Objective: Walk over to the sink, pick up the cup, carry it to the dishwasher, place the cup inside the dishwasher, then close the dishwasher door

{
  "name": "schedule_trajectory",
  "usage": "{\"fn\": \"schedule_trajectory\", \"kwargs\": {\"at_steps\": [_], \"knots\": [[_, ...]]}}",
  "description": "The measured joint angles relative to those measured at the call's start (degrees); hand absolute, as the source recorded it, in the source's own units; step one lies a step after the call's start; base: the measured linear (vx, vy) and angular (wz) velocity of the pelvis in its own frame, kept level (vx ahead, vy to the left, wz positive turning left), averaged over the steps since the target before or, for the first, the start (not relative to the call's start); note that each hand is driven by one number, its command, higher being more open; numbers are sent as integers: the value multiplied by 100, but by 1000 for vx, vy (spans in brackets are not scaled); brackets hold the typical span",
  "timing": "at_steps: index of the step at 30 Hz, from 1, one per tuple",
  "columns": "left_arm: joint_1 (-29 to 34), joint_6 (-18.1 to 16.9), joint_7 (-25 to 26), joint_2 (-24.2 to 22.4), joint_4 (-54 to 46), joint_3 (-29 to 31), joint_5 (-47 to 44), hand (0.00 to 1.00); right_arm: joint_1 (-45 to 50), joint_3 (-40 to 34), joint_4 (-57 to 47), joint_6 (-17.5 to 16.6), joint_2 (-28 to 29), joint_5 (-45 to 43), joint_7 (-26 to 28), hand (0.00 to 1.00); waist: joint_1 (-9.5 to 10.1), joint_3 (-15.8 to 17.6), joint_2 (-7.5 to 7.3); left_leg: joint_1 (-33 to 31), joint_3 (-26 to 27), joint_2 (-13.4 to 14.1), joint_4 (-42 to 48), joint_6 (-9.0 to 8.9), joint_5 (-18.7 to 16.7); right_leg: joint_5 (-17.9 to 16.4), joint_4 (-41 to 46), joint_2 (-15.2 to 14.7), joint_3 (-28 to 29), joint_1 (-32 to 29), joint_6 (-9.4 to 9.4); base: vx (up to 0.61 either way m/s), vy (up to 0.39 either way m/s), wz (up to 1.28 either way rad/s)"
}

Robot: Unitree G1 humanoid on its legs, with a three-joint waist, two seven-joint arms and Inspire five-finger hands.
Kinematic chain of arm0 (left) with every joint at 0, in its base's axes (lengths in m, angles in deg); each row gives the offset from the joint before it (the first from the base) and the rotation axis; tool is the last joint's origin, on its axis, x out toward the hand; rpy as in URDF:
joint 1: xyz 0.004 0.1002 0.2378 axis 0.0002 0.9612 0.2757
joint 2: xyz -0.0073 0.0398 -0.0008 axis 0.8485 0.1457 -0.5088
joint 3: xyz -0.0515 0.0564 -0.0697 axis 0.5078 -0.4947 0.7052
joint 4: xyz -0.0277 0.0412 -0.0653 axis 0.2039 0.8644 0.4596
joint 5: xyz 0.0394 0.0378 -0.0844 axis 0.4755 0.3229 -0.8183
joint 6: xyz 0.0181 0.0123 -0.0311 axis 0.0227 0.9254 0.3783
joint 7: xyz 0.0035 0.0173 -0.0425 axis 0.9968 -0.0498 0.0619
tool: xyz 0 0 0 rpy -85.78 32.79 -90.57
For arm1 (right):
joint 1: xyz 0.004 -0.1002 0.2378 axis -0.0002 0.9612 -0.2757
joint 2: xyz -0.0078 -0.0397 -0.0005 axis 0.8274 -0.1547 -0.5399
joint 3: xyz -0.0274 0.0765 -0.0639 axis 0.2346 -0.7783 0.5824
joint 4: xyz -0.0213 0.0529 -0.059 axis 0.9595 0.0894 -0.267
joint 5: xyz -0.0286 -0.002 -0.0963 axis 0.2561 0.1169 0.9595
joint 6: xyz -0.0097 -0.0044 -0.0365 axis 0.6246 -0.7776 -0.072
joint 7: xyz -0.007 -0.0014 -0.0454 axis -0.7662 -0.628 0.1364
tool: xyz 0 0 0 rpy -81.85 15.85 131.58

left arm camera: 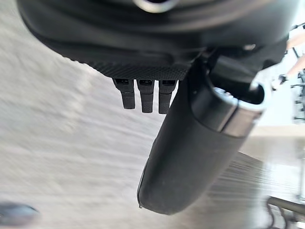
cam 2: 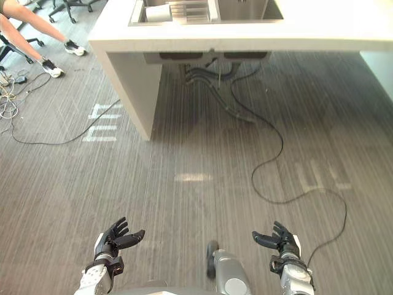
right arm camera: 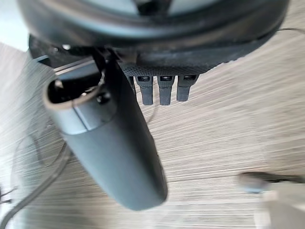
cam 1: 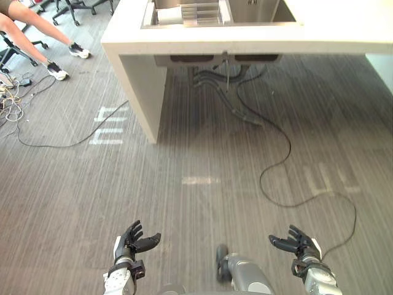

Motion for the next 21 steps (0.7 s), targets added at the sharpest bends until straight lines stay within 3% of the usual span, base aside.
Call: {"fn": "schedule_trajectory", "kwargs": {"at_steps": [3,5,6,7,8,9,10,11,12,13,14,15,16,17,18,19,20,21], "knots": [[14,1,3,-29,-451,-5,-36,90,1,53,-309,-78,191,-160,-32,90,215,70,-124,-1119,471,167,205,150,-118,-46,-638,62,246,770,-63,418,-130,-29],[6,2,10,-83,-721,-7,-222,90,-108,52,-193,-71,195,-165,-43,90,333,123,-202,-1638,582,-168,-843,178,-214,-115,-958,-63,328,1181,-18,444,10,-15],[14,3,37,-126,-899,-5,-238,90,-101,11,-135,-63,195,-165,-64,90,377,169,-277,-1688,592,-500,-1925,130,-156,-211,-1051,-200,354,1401,75,431,72,-4],[23,7,74,-162,-1015,-6,-238,90,-93,-35,-123,-63,196,-164,-73,90,401,182,-299,-1678,577,-663,-2552,123,-20,-281,-1075,-264,362,1478,124,451,110,-4],[70,5,127,-221,-1314,-6,-238,90,-96,-106,-101,-63,175,-164,-108,90,414,175,-283,-1678,484,-876,-3668,152,348,-435,-1101,-292,390,1571,219,466,145,-10],[128,4,140,-217,-1615,-1,-240,90,-93,-130,-58,-61,173,-161,-146,90,428,123,-189,-1693,354,-989,-4180,325,848,-633,-1068,-279,442,1659,313,477,163,-24],[180,1,177,-199,-1830,16,-243,90,-78,-116,-35,-48,194,-160,-157,90,485,97,-208,-1655,297,-1046,-4116,507,1200,-785,-974,-305,528,1704,390,623,211,-34],[226,2,248,-172,-2250,11,-250,90,-53,-101,-34,-43,249,-150,-143,90,522,73,-362,-1685,390,-1182,-3883,599,1248,-1116,-691,-488,620,1694,513,548,156,-27],[236,5,275,-188,-2654,-18,-249,90,21,-122,-33,-42,269,-125,-143,90,521,25,-474,-1696,466,-1335,-3737,728,964,-1298,-199,-682,644,1504,656,668,173,-11],[246,7,282,-185,-2868,-105,-248,90,40,-156,-33,-41,274,-97,-143,90,522,21,-470,-1657,479,-1373,-3678,765,855,-1324,144,-743,671,1397,702,557,156,0],[303,2,269,-155,-3349,-260,-246,90,103,-194,-32,-29,329,-53,-136,90,514,19,-471,-1448,480,-1442,-3656,814,681,-1302,1165,-840,760,1090,822,556,175,11],[308,-2,261,-121,-3780,-409,-238,90,178,-214,-33,-25,393,35,-127,90,433,19,-472,-1154,418,-1504,-3671,876,485,-1051,2459,-955,835,654,1355,555,169,17],[299,-4,261,-103,-3993,-467,-235,90,218,-212,-33,-21,426,72,-106,90,386,19,-474,-980,379,-1540,-3683,902,382,-993,3116,-1012,901,438,1534,560,127,33],[267,-8,259,-91,-4371,-549,-228,90,282,-190,-34,-18,477,103,-69,90,324,19,-473,-601,299,-1597,-3737,923,223,-1012,4113,-1107,924,84,1530,566,102,26],[252,-10,264,-97,-4559,-570,-227,90,307,-162,-55,-14,503,125,-55,90,297,19,-472,-398,269,-1599,-3793,934,149,-1049,4447,-1149,898,-87,1459,558,67,17],[243,-70,311,-97,-4949,-584,-227,90,351,-74,-94,-14,563,131,-21,90,247,17,-471,-21,223,-1569,-3963,939,33,-1158,4773,-1198,802,-436,1248,519,27,7],[176,-212,347,-82,-5221,-599,-227,90,361,-29,-103,-17,608,148,29,90,223,6,-451,316,176,-1499,-4163,925,-37,-1281,4703,-1213,680,-789,1031,489,9,5],[117,-274,356,-68,-5333,-608,-228,90,360,-27,-110,-18,634,153,55,90,205,7,-442,462,154,-1452,-4250,910,-87,-1330,4597,-1199,594,-966,953,459,-33,7]]}}
